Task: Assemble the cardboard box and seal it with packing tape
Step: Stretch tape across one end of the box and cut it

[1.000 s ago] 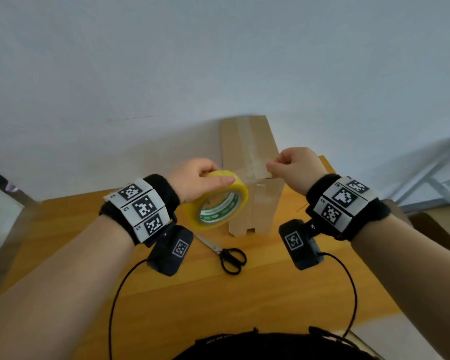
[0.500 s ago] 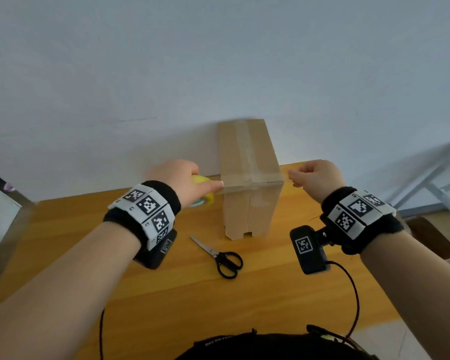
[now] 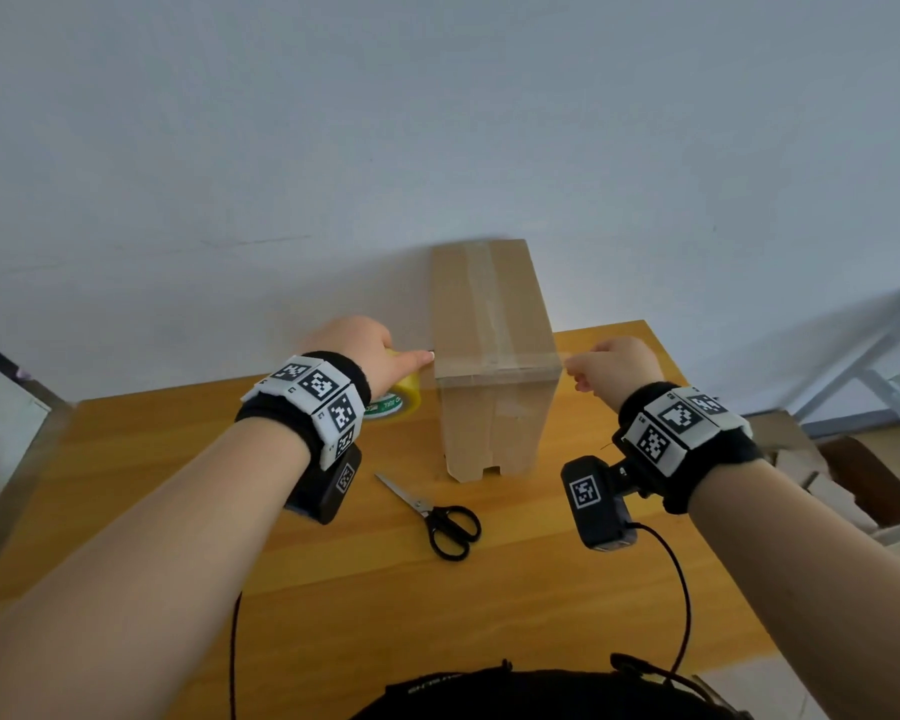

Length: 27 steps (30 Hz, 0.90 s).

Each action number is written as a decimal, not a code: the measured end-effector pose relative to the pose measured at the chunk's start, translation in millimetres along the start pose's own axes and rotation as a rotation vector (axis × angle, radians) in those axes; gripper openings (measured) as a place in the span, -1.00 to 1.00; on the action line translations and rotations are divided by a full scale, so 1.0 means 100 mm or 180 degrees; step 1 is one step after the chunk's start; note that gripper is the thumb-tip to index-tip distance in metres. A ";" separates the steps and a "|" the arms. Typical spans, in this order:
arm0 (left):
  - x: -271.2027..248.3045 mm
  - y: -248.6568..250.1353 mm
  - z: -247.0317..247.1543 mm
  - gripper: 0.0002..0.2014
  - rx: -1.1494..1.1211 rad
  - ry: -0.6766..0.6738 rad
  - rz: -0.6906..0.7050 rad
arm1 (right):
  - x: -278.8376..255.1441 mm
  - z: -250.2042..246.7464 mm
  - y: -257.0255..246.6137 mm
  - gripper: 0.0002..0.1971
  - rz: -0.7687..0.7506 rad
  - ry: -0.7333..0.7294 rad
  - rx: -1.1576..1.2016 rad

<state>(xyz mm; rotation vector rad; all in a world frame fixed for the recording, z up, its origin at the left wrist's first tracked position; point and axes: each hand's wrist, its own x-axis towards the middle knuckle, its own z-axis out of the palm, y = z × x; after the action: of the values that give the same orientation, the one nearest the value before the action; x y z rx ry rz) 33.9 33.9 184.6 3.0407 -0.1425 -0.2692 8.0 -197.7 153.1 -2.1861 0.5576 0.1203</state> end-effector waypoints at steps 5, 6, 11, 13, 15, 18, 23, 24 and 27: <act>0.04 0.04 0.00 -0.44 0.0101 -0.0084 -0.0061 | 0.03 0.00 0.02 -0.85 -0.0055 0.0021 -0.0099; 0.05 0.04 0.00 -0.45 0.0120 -0.0096 -0.0068 | 0.03 0.01 0.02 -0.84 -0.0061 0.0014 -0.0105; 0.09 0.05 0.02 -0.46 0.0246 -0.0144 -0.0052 | 0.06 0.03 0.06 -0.87 -0.0106 0.0041 -0.0178; 0.11 0.05 0.03 -0.47 0.0212 -0.0177 -0.0056 | 0.07 0.04 0.07 -0.88 -0.0120 0.0027 -0.0194; 0.12 0.05 0.04 -0.47 0.0156 -0.0209 -0.0083 | 0.08 0.04 0.08 -0.85 -0.0132 0.0006 -0.0184; 0.13 0.06 0.05 -0.47 0.0083 -0.0245 -0.0118 | 0.10 0.04 0.09 -0.81 -0.0143 0.0031 -0.0164; 0.15 0.05 0.09 -0.46 -0.0016 -0.0288 -0.0134 | 0.12 0.05 0.12 -0.79 -0.0094 -0.0008 0.0070; 0.15 0.05 0.10 -0.46 -0.0052 -0.0284 -0.0133 | 0.13 0.05 0.13 -0.79 -0.0058 -0.0053 0.0139; 0.14 0.06 0.11 -0.46 -0.0099 -0.0289 -0.0126 | 0.18 0.07 0.13 -0.78 0.0154 -0.0238 0.0447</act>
<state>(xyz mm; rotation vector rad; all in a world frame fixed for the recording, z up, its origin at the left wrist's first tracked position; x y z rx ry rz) 44.8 25.6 171.8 3.0041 -0.0834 -0.4089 19.3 -206.2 134.3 -2.0243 0.5600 0.1825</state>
